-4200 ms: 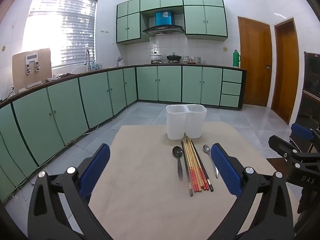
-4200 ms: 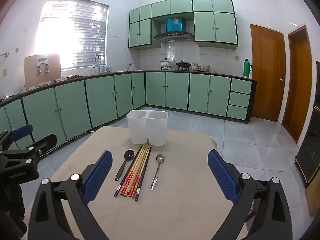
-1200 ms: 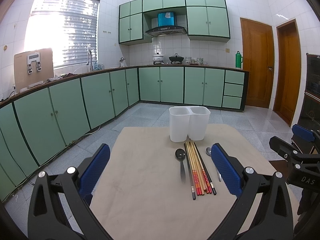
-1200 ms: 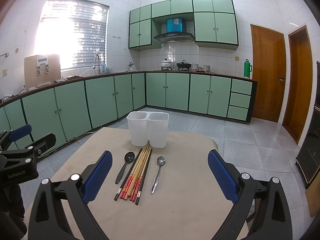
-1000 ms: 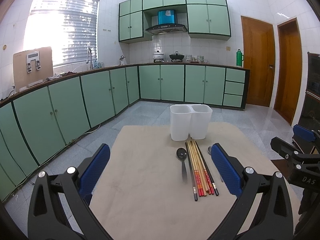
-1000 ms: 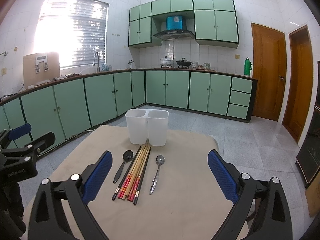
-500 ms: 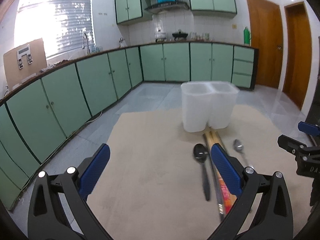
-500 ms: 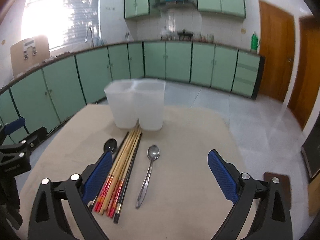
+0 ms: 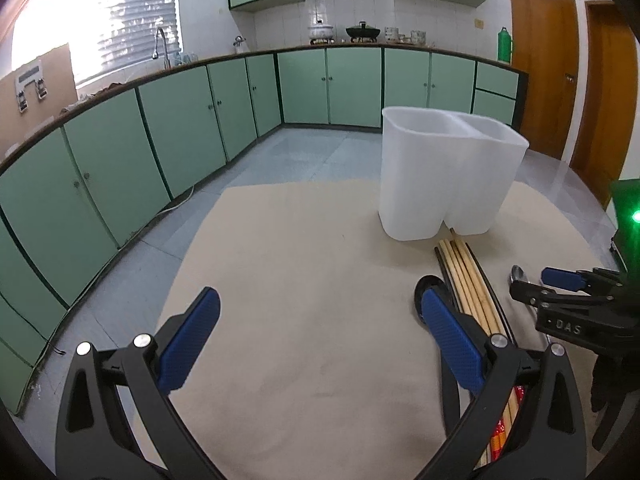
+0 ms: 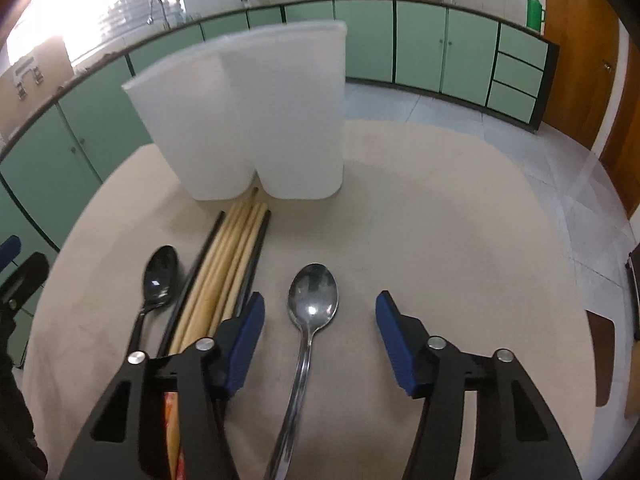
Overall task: Organize utensils
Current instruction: 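Grasp the metal spoon with the right tool while the left tool grasps the black plastic spoon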
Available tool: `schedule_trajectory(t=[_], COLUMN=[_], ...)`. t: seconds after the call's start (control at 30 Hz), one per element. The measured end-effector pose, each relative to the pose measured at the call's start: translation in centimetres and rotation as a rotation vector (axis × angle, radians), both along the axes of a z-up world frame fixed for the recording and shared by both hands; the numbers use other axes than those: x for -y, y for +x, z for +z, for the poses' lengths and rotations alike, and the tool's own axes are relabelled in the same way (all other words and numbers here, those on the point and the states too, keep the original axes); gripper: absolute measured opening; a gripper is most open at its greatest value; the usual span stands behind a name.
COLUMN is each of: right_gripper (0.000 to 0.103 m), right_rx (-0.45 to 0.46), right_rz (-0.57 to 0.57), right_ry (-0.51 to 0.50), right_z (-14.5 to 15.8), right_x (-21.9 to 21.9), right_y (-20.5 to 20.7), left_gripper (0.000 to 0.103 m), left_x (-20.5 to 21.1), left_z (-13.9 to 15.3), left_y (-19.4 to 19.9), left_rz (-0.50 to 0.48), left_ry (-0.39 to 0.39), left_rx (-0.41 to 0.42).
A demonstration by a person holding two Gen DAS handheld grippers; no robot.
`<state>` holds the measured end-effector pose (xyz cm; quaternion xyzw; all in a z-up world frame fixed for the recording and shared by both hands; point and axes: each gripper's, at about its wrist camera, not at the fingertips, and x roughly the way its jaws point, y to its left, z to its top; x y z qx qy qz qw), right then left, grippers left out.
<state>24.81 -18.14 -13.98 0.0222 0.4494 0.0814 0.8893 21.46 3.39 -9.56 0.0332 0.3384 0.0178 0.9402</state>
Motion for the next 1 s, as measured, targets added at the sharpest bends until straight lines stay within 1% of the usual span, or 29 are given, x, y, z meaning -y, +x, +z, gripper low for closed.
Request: schedule_trajectory(t=[0.13, 0.17, 0.2, 0.23, 0.33, 0.6, 0.87, 1.0], right_gripper=[0.044, 0.038, 0.030, 0.029, 0.029, 0.028, 0.029, 0.029], right_rx=[0.008, 0.009, 0.010, 0.012, 0.023, 0.021, 0.018, 0.019], right_rz=[0.008, 0.009, 0.015, 0.018, 0.032, 0.022, 0.018, 0.015], right_ry=[-0.029, -0.028, -0.023, -0.023, -0.033, -0.014, -0.004, 0.001], right_z=[-0.1, -0.1, -0.1, -0.1, 0.0, 0.6, 0.7, 0.6], right_x=[-0.5, -0.5, -0.6, -0.7, -0.8, 0.0, 0.2, 0.6], right_y=[0.3, 0.3, 0.3, 0.4, 0.1, -0.3, 0.5, 0.6], left_gripper=[0.098, 0.098, 0.098, 0.098, 0.098, 0.098, 0.098, 0.099], left_x=[0.4, 0.6, 0.8, 1.0, 1.7, 3.6, 4.9, 5.2], left_z=[-1.0, -1.2, -1.3, -1.6, -2.2, -3.9, -6.1, -6.3], left_y=[0.5, 0.6, 0.8, 0.9, 1.1, 2.1, 3.3, 3.6], left_rz=[-0.015, -0.019, -0.023, -0.028, -0.046, -0.090, -0.102, -0.097], left_ry=[-0.005, -0.009, -0.011, -0.011, -0.010, -0.002, 0.059, 0.079], left_rx=[-0.023, -0.031, -0.038, -0.047, -0.067, -0.140, -0.234, -0.234])
